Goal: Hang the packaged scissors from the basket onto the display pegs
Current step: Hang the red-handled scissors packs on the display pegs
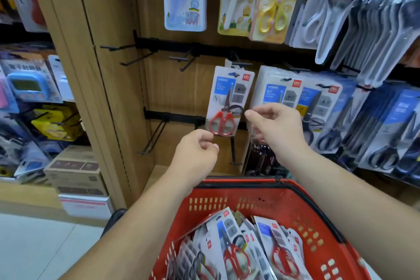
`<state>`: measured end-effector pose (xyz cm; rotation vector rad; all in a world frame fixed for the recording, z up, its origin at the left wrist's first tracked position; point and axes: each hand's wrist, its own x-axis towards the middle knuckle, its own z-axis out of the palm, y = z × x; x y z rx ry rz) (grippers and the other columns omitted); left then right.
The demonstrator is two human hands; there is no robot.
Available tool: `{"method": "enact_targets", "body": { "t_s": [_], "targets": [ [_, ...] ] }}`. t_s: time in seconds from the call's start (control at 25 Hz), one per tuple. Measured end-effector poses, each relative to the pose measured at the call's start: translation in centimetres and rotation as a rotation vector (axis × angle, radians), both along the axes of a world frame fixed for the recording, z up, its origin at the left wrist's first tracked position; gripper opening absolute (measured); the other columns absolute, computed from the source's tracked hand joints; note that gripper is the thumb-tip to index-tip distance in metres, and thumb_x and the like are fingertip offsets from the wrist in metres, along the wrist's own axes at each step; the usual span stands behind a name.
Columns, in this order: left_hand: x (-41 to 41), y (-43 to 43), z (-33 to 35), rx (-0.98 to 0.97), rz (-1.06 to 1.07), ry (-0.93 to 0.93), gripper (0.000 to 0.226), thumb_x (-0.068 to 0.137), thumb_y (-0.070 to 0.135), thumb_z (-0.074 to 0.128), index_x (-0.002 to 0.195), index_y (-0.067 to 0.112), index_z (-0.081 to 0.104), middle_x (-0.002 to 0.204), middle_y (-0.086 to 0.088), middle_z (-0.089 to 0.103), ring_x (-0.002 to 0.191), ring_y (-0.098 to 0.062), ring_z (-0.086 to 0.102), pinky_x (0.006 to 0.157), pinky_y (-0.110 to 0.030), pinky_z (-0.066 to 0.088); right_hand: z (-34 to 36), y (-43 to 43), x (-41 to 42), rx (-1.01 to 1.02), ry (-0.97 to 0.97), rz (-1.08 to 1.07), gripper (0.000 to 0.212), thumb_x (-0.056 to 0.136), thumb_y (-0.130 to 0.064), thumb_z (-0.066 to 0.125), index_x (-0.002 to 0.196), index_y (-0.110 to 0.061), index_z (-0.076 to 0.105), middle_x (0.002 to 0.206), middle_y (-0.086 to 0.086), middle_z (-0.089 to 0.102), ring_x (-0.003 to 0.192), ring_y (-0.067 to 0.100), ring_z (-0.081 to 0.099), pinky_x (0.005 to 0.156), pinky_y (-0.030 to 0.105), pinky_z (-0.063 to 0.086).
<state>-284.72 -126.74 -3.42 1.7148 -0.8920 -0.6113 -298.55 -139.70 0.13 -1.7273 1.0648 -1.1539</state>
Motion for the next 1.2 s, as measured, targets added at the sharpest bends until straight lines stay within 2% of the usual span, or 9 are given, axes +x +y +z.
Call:
{"method": "enact_targets", "body": {
  "t_s": [0.28, 0.44, 0.56, 0.72, 0.84, 0.96, 1.0, 1.12, 1.2],
  "targets": [
    [-1.4, 5.8, -6.5, 0.316, -0.214, -0.299, 0.034, 0.102, 0.032, 0.065, 0.132, 0.015, 0.067, 0.126, 0.0, 0.071, 0.117, -0.018, 0.067, 0.103, -0.03, 0.051, -4.8, 6.9, -4.5, 0.023, 0.262, 0.258, 0.012, 0.089, -0.027, 0.083, 0.082, -0.019, 0.078, 0.074, 0.001, 0.076, 0.073, 0.024, 0.075, 0.063, 0.039, 0.061],
    [-2.0, 9.4, -11.2, 0.751, -0.338, -0.479, 0.039, 0.103, 0.039, 0.06, 0.131, 0.013, 0.062, 0.13, -0.011, 0.068, 0.119, -0.032, 0.064, 0.093, -0.035, 0.053, -9.7, 8.6, -5.6, 0.071, 0.469, 0.41, 0.011, 0.09, -0.026, 0.083, 0.083, -0.018, 0.08, 0.07, -0.007, 0.074, 0.064, 0.002, 0.068, 0.062, 0.024, 0.054],
    [-2.7, 10.4, -12.8, 0.935, -0.435, -0.465, 0.044, 0.1, 0.045, 0.062, 0.133, 0.016, 0.058, 0.135, -0.01, 0.065, 0.121, -0.032, 0.063, 0.09, -0.033, 0.051, -14.6, 10.7, -5.6, 0.168, 0.586, 0.508, 0.012, 0.091, -0.024, 0.082, 0.084, -0.014, 0.08, 0.074, -0.008, 0.073, 0.062, -0.004, 0.061, 0.065, 0.024, 0.051],
    [-3.8, 10.9, -14.8, 0.987, -0.473, -0.559, 0.064, 0.092, 0.053, 0.072, 0.141, 0.018, 0.053, 0.14, -0.01, 0.056, 0.128, -0.033, 0.059, 0.103, -0.037, 0.05, -20.3, 12.2, -4.5, 0.284, 0.768, 0.583, 0.02, 0.09, -0.031, 0.082, 0.099, -0.013, 0.079, 0.094, 0.003, 0.077, 0.084, 0.016, 0.07, 0.086, 0.038, 0.058],
    [-4.0, 10.9, -16.5, 1.074, -0.491, -0.598, 0.064, 0.093, 0.051, 0.071, 0.142, 0.016, 0.051, 0.143, -0.013, 0.035, 0.122, -0.035, 0.058, 0.105, -0.042, 0.052, -21.1, 10.9, -4.1, 0.241, 0.726, 0.444, 0.015, 0.092, -0.026, 0.08, 0.095, -0.012, 0.078, 0.093, 0.006, 0.076, 0.078, 0.017, 0.067, 0.078, 0.034, 0.056],
    [-3.5, 10.2, -16.8, 1.034, -0.531, -0.592, 0.055, 0.094, 0.04, 0.069, 0.14, 0.016, 0.05, 0.144, -0.012, 0.032, 0.127, -0.036, 0.055, 0.107, -0.044, 0.051, -20.1, 8.1, -5.5, 0.081, 0.826, 0.262, 0.021, 0.09, -0.034, 0.079, 0.105, -0.019, 0.077, 0.103, -0.003, 0.069, 0.093, 0.015, 0.063, 0.084, 0.031, 0.05],
    [-3.5, 9.8, -16.9, 0.976, -0.536, -0.614, 0.052, 0.094, 0.037, 0.067, 0.139, 0.017, 0.051, 0.145, -0.011, 0.034, 0.133, -0.035, 0.049, 0.11, -0.046, 0.049, -19.9, 7.4, -6.3, 0.137, 0.897, 0.247, 0.031, 0.087, -0.041, 0.081, 0.11, -0.023, 0.074, 0.102, -0.004, 0.067, 0.093, 0.016, 0.063, 0.081, 0.031, 0.05],
    [-4.2, 8.7, -17.2, 0.796, -0.588, -0.591, 0.045, 0.095, 0.036, 0.061, 0.138, 0.025, 0.054, 0.143, -0.005, 0.046, 0.141, -0.031, 0.043, 0.115, -0.049, 0.043, -20.8, 6.9, -7.6, 0.497, 0.869, 0.292, 0.053, 0.072, -0.055, 0.09, 0.111, -0.027, 0.067, 0.076, -0.003, 0.065, 0.062, 0.015, 0.061, 0.058, 0.028, 0.046],
    [-5.1, 8.1, -17.5, 0.756, -0.666, -0.437, 0.048, 0.099, 0.04, 0.059, 0.146, 0.032, 0.052, 0.145, -0.001, 0.051, 0.142, -0.028, 0.047, 0.116, -0.044, 0.043, -21.2, 7.3, -7.5, 0.477, 0.895, 0.316, 0.065, 0.071, -0.055, 0.091, 0.122, -0.025, 0.065, 0.088, -0.006, 0.064, 0.074, 0.013, 0.061, 0.064, 0.029, 0.047]
  ]
}}
